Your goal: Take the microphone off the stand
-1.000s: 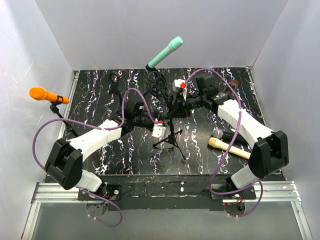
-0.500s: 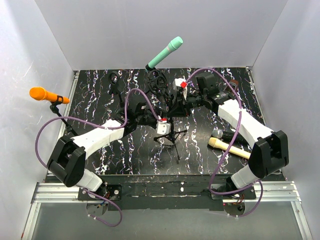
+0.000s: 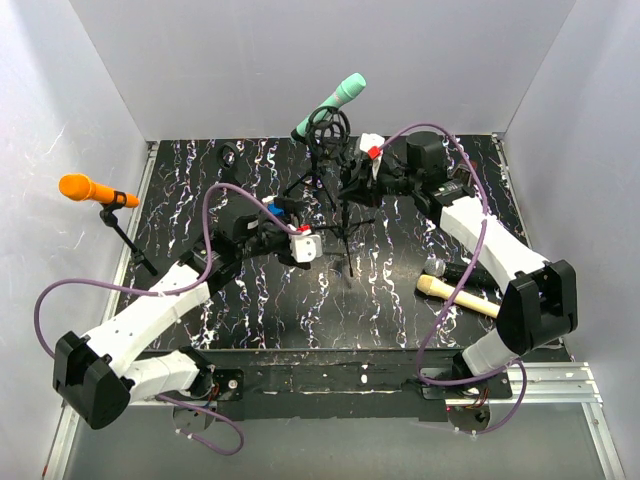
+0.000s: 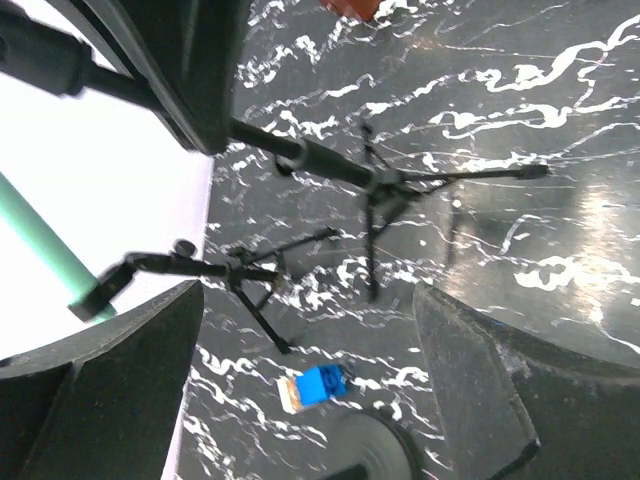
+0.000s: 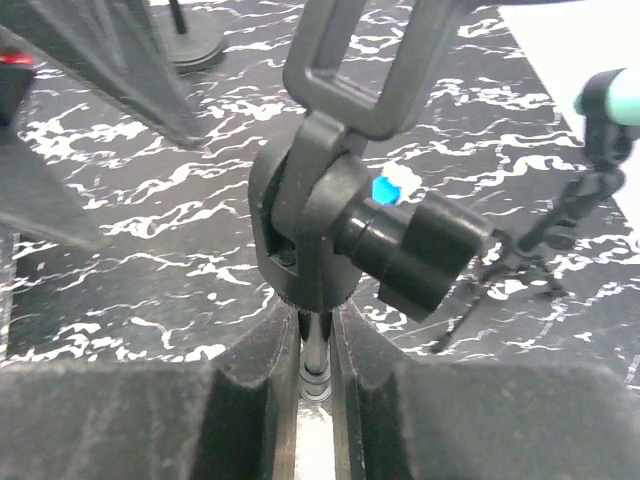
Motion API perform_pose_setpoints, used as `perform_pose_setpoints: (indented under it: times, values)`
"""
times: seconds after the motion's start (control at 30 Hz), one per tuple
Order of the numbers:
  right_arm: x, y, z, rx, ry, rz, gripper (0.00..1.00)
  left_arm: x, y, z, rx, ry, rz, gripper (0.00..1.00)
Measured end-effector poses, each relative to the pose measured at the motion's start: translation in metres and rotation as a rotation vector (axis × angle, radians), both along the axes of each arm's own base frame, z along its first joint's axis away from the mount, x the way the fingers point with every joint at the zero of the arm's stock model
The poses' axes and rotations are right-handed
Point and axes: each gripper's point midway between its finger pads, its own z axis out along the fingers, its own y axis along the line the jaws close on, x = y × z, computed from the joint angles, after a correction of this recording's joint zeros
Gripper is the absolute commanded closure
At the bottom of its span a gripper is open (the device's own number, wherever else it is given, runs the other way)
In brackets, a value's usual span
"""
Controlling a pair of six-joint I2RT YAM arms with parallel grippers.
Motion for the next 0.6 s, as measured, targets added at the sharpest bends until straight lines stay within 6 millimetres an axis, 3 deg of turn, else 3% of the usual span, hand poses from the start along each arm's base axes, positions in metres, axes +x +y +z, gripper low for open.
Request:
perform_pose_setpoints:
  times: [0.17, 0.37, 0.47, 0.6]
  values:
    - [0.023, -0.005, -0.001, 0.003, -0.014, -0.065, 0.65, -0.01, 0.011, -0.011, -0.001, 0.129, 0.061, 0.12]
    - [0.029, -0.012, -0.015, -0.027, 0.06, -0.13, 0.32, -0.015, 0.014, -0.022, -0.011, 0.233, 0.102, 0.11]
    - [0.028, -0.02, -0.022, -0.05, 0.11, -0.155, 0.27, -0.016, 0.014, -0.023, -0.02, 0.251, 0.115, 0.11]
    - [0.015, -0.045, -0.037, -0.109, 0.172, -0.214, 0.24, -0.016, 0.015, -0.024, -0.032, 0.273, 0.133, 0.07]
